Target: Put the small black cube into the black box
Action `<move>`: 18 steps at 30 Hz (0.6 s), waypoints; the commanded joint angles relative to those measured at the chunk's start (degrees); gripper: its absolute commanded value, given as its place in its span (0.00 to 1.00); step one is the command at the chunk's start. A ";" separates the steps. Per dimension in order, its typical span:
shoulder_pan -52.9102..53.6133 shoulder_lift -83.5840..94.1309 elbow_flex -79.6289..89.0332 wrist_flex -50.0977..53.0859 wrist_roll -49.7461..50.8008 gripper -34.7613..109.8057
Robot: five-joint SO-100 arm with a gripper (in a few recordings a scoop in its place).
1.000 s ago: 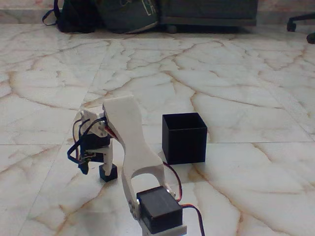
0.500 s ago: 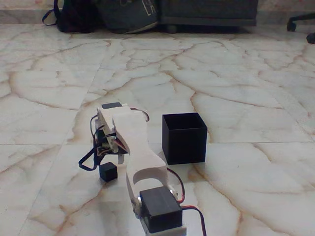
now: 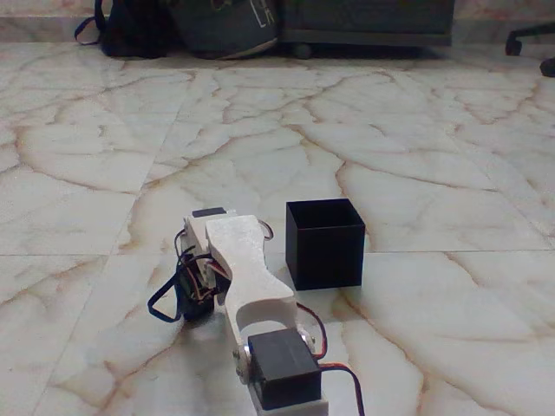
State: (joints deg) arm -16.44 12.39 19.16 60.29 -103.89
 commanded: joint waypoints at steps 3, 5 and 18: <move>-0.44 0.62 -4.22 -0.79 0.62 0.26; -0.26 0.62 -4.83 0.00 0.62 0.25; -0.97 -5.62 -11.95 -14.33 21.01 0.29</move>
State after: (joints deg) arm -16.88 5.62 10.02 46.49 -83.32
